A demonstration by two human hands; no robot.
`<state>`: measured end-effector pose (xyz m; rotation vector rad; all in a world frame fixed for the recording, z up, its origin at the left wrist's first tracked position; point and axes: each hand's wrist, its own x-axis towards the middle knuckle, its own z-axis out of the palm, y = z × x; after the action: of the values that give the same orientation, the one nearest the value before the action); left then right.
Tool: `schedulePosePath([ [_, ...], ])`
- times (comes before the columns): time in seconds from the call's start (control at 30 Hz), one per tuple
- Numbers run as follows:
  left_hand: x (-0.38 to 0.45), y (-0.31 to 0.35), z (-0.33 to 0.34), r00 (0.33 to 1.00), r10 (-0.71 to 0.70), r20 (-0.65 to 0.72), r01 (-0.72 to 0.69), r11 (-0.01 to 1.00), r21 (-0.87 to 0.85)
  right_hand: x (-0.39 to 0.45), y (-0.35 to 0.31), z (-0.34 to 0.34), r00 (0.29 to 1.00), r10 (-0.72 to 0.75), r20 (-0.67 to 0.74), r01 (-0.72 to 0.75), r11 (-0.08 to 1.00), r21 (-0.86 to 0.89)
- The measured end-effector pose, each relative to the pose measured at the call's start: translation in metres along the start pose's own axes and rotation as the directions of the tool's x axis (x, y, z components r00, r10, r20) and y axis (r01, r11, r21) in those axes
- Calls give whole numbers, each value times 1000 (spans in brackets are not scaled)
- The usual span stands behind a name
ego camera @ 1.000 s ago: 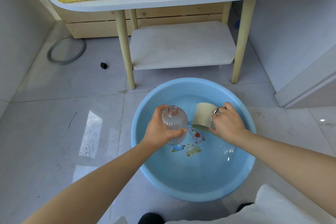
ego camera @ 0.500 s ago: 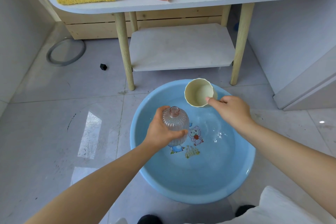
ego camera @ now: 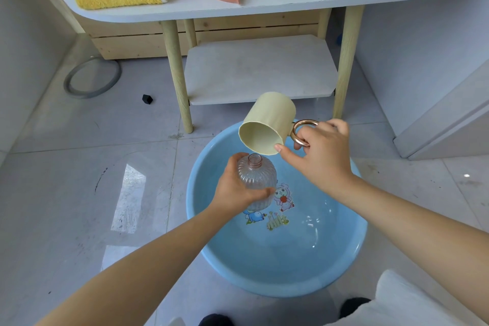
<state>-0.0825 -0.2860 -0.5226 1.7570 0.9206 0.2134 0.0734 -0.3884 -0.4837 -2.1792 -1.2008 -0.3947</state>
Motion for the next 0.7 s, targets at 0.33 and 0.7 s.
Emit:
schedulePosePath([
  [0.33,-2,4,-2,1000,8,8,-8,1000,22,0,2,1,990,-119,-70,115,992,-60],
  [0.7,-2,3,-2,1000,-3,12,2,1000,25,1,2,-3,994,-103,-41,100,992,-80],
])
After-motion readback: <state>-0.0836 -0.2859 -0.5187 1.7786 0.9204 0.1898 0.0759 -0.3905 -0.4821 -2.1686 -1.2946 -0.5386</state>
